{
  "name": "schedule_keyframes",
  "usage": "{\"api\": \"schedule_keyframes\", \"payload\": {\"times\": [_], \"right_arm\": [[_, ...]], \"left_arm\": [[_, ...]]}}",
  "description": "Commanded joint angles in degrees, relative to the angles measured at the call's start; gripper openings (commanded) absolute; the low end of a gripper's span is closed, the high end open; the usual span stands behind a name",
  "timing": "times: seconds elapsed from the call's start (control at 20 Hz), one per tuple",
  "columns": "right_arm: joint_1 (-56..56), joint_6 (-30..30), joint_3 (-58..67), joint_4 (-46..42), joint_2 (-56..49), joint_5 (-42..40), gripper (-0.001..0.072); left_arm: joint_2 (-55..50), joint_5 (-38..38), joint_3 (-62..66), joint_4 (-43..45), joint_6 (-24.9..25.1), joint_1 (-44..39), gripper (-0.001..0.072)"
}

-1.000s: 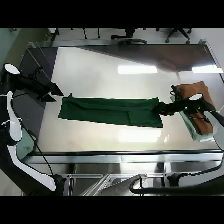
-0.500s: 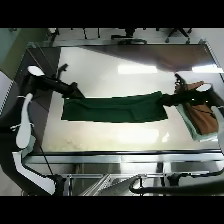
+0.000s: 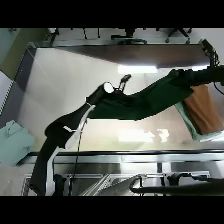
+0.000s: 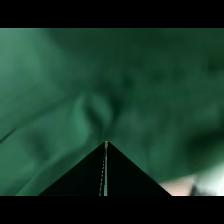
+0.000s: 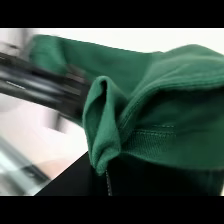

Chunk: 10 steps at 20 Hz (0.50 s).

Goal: Fold the shirts.

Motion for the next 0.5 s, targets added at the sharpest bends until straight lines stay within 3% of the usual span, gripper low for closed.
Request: {"api": "schedule_keyframes", "payload": {"times": [0.0, 0.2, 0.45], "right_arm": [[-0.13, 1.27, 2.14, 3.76, 0.04, 2.25, 0.0025], [-0.17, 1.25, 2.14, 3.72, -0.44, 2.1, 0.0025], [1.7, 2.8, 2.14, 3.74, -0.39, 1.62, 0.0025]], "left_arm": [[-6.43, 7.48, 5.92, -0.04, -2.91, -5.2, 0.0013], [-3.37, 2.25, 5.92, -0.5, -2.97, -2.05, 0.0013], [12.13, -15.15, 5.92, -0.37, 0.72, 11.58, 0.0013]]}}
